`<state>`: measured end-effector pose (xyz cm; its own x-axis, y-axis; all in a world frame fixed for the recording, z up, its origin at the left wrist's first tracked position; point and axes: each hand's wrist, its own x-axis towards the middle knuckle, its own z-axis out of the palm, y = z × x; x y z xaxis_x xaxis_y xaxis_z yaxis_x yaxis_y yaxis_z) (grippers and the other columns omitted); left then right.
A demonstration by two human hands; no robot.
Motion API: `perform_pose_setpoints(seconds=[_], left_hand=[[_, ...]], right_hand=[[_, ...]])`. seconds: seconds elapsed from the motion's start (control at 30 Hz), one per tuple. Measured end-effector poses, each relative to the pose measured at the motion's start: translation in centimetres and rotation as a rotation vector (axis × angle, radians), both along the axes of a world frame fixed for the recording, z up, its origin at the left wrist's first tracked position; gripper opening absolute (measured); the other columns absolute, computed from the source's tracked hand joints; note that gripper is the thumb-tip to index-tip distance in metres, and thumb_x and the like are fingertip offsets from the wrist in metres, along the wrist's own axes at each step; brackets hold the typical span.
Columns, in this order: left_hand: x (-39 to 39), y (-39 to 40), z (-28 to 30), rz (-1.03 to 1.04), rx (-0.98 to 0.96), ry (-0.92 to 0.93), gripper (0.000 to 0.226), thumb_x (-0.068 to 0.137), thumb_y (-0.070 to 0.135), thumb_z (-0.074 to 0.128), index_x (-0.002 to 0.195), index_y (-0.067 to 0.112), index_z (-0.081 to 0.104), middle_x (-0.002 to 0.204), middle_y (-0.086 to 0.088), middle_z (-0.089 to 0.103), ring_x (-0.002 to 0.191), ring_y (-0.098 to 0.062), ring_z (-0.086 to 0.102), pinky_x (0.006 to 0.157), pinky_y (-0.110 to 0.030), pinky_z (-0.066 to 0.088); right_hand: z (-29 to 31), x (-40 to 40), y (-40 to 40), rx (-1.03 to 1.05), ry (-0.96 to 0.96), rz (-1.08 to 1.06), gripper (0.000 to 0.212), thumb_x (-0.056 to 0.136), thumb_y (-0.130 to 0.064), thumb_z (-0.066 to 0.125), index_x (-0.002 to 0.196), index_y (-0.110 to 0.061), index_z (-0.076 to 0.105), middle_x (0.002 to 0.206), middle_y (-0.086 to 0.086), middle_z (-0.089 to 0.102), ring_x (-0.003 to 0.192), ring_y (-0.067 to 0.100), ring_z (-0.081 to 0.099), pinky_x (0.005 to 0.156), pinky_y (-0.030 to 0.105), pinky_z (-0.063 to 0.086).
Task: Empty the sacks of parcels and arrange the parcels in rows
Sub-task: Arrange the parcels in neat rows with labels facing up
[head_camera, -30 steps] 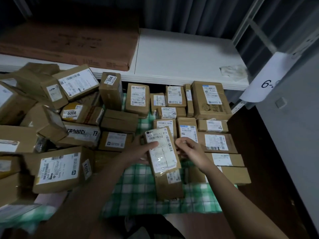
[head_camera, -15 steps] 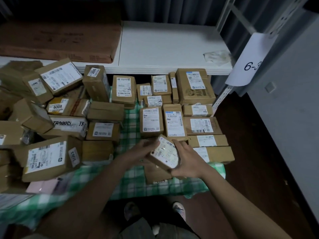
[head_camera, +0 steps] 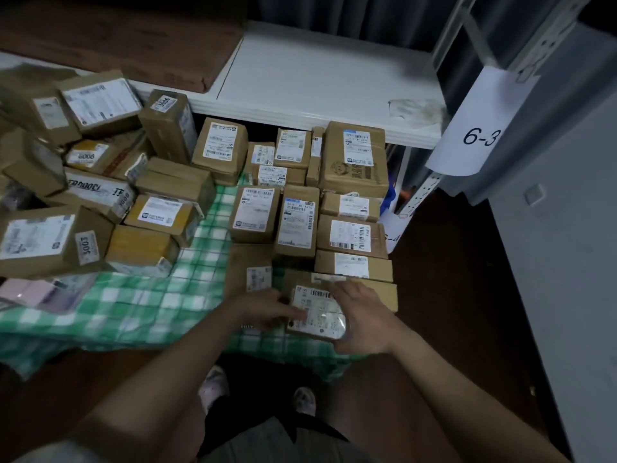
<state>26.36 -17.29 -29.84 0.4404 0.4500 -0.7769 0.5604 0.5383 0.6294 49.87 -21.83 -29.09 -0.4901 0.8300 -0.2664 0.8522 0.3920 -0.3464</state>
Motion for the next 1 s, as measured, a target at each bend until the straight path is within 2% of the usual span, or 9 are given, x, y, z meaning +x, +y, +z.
perform_pose_setpoints(seconds=[0.1, 0.23, 0.37, 0.47, 0.57, 0.67, 0.73, 0.83, 1.0], left_hand=[[2.4, -1.5, -1.1, -0.045, 0.04, 0.065, 0.04, 0.087, 0.033, 0.069, 0.12, 0.012, 0.062, 0.108, 0.0, 0.067, 0.083, -0.009, 0.065, 0.074, -0.02, 0.056], [4.8, -3.5, -3.8, -0.014, 0.022, 0.105, 0.045, 0.087, 0.03, 0.069, 0.127, 0.011, 0.058, 0.125, -0.006, 0.063, 0.108, -0.021, 0.063, 0.096, -0.039, 0.052], [6.0, -4.2, -6.9, 0.068, -0.001, 0.202, 0.04, 0.086, 0.037, 0.069, 0.116, 0.012, 0.062, 0.117, -0.007, 0.066, 0.102, -0.023, 0.066, 0.09, -0.041, 0.055], [6.6, -4.1, -7.5, 0.106, 0.037, 0.22, 0.035, 0.091, 0.038, 0.063, 0.114, 0.013, 0.061, 0.117, -0.007, 0.065, 0.103, -0.023, 0.065, 0.091, -0.041, 0.055], [6.7, -4.2, -7.4, 0.075, 0.124, 0.251, 0.037, 0.095, 0.038, 0.057, 0.121, 0.011, 0.06, 0.119, -0.008, 0.065, 0.103, -0.021, 0.064, 0.09, -0.032, 0.052], [6.7, -3.9, -7.5, 0.067, 0.112, 0.263, 0.039, 0.095, 0.039, 0.055, 0.123, 0.012, 0.058, 0.12, -0.007, 0.064, 0.097, -0.019, 0.064, 0.077, -0.03, 0.055], [6.8, -3.8, -7.1, 0.097, 0.04, 0.249, 0.035, 0.096, 0.034, 0.055, 0.123, 0.012, 0.056, 0.119, -0.008, 0.063, 0.094, -0.021, 0.065, 0.07, -0.029, 0.057], [7.1, -3.9, -6.8, 0.131, -0.008, 0.238, 0.029, 0.095, 0.025, 0.058, 0.12, 0.01, 0.055, 0.113, -0.009, 0.062, 0.095, -0.023, 0.065, 0.077, -0.032, 0.058], [7.1, -4.3, -7.5, 0.111, 0.02, 0.238, 0.015, 0.093, 0.014, 0.061, 0.106, 0.01, 0.057, 0.115, -0.014, 0.065, 0.088, -0.022, 0.068, 0.074, -0.03, 0.059]], right_hand=[[-1.8, 2.1, -1.2, 0.07, -0.069, 0.091, 0.114, 0.06, -0.065, 0.069, 0.153, -0.018, 0.022, 0.142, 0.001, 0.039, 0.131, 0.023, 0.027, 0.107, 0.033, 0.017], [-4.3, 3.6, -1.9, 0.125, -0.225, 0.177, 0.118, 0.051, -0.074, 0.069, 0.144, -0.01, 0.038, 0.127, 0.006, 0.054, 0.115, 0.026, 0.05, 0.095, 0.042, 0.045], [-6.8, 4.4, -1.9, 0.007, -0.203, 0.201, 0.128, 0.037, -0.079, 0.074, 0.138, -0.007, 0.045, 0.124, 0.006, 0.059, 0.106, 0.022, 0.055, 0.087, 0.034, 0.053], [-7.6, 4.5, -2.1, 0.108, -0.186, 0.25, 0.113, 0.042, -0.074, 0.077, 0.132, -0.011, 0.053, 0.124, 0.005, 0.062, 0.107, 0.022, 0.056, 0.086, 0.032, 0.054], [-7.9, 4.4, -2.3, 0.214, -0.206, 0.303, 0.097, 0.045, -0.069, 0.078, 0.123, -0.014, 0.065, 0.118, 0.007, 0.062, 0.097, 0.024, 0.055, 0.079, 0.035, 0.054], [-8.0, 4.6, -2.0, 0.205, -0.214, 0.297, 0.095, 0.046, -0.065, 0.081, 0.123, -0.015, 0.058, 0.106, 0.006, 0.061, 0.084, 0.023, 0.061, 0.066, 0.032, 0.053], [-7.8, 4.6, -1.9, 0.19, -0.184, 0.29, 0.089, 0.048, -0.06, 0.083, 0.12, -0.018, 0.05, 0.103, 0.005, 0.059, 0.085, 0.023, 0.061, 0.065, 0.033, 0.054], [-7.6, 4.5, -1.9, 0.161, -0.164, 0.315, 0.082, 0.049, -0.053, 0.085, 0.113, -0.019, 0.048, 0.101, 0.006, 0.058, 0.088, 0.025, 0.061, 0.067, 0.037, 0.056], [-7.6, 4.7, -2.5, 0.152, -0.169, 0.285, 0.083, 0.042, -0.043, 0.09, 0.109, -0.02, 0.047, 0.095, 0.005, 0.058, 0.081, 0.025, 0.062, 0.063, 0.034, 0.055]])
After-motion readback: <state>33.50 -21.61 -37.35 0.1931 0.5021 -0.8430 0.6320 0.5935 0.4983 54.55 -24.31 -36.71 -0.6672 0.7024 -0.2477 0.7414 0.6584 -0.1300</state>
